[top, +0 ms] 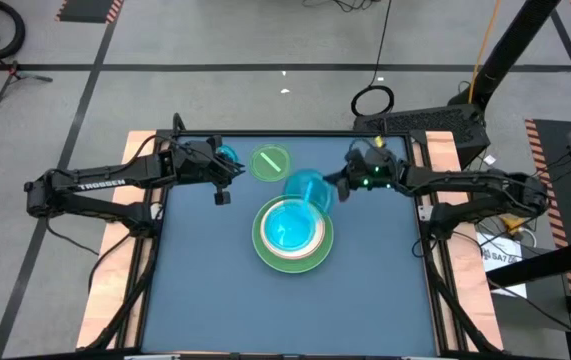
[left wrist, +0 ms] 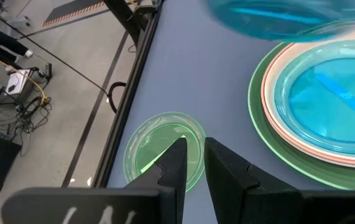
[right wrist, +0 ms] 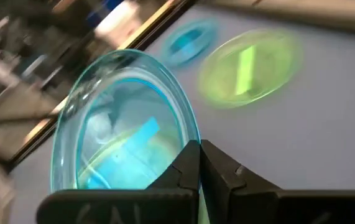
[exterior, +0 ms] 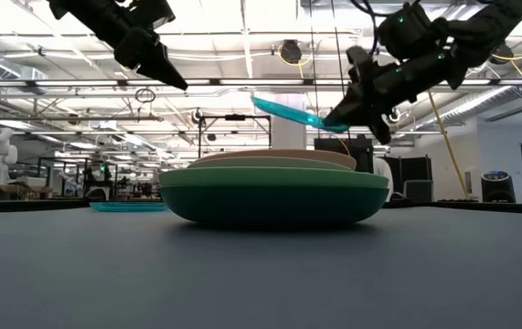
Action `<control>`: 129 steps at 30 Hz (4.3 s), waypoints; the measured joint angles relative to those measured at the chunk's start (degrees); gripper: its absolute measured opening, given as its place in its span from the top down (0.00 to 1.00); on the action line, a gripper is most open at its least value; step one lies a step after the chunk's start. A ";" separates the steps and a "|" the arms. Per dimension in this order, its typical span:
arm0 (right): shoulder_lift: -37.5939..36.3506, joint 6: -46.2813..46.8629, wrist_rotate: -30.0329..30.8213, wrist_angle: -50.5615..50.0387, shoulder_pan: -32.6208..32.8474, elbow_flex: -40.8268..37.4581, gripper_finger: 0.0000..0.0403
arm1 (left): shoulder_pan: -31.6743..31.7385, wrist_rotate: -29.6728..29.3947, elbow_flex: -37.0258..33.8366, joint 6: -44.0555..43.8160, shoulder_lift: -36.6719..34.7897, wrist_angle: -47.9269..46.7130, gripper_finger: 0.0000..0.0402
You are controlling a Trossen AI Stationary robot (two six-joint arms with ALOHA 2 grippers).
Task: Stack plastic plates
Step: Stack the right blue plate on the blue plate, then stack the blue plate on the blue plate
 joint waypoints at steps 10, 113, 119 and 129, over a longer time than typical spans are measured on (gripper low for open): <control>5.92 3.54 4.34 1.70 11.50 0.02 1.00 | 0.00 0.00 0.00 0.00 0.01 1.02 0.84; -22.90 -35.59 16.06 -21.87 11.79 0.00 0.69 | 18.36 1.99 20.44 -18.95 36.83 -34.51 0.85; -22.90 -35.59 16.06 -21.87 11.79 0.00 0.69 | 17.08 1.36 18.99 -18.97 36.83 -35.87 0.98; -22.90 -35.57 16.08 -21.86 11.79 0.00 0.69 | 15.61 0.43 13.20 -23.70 36.83 -31.62 0.88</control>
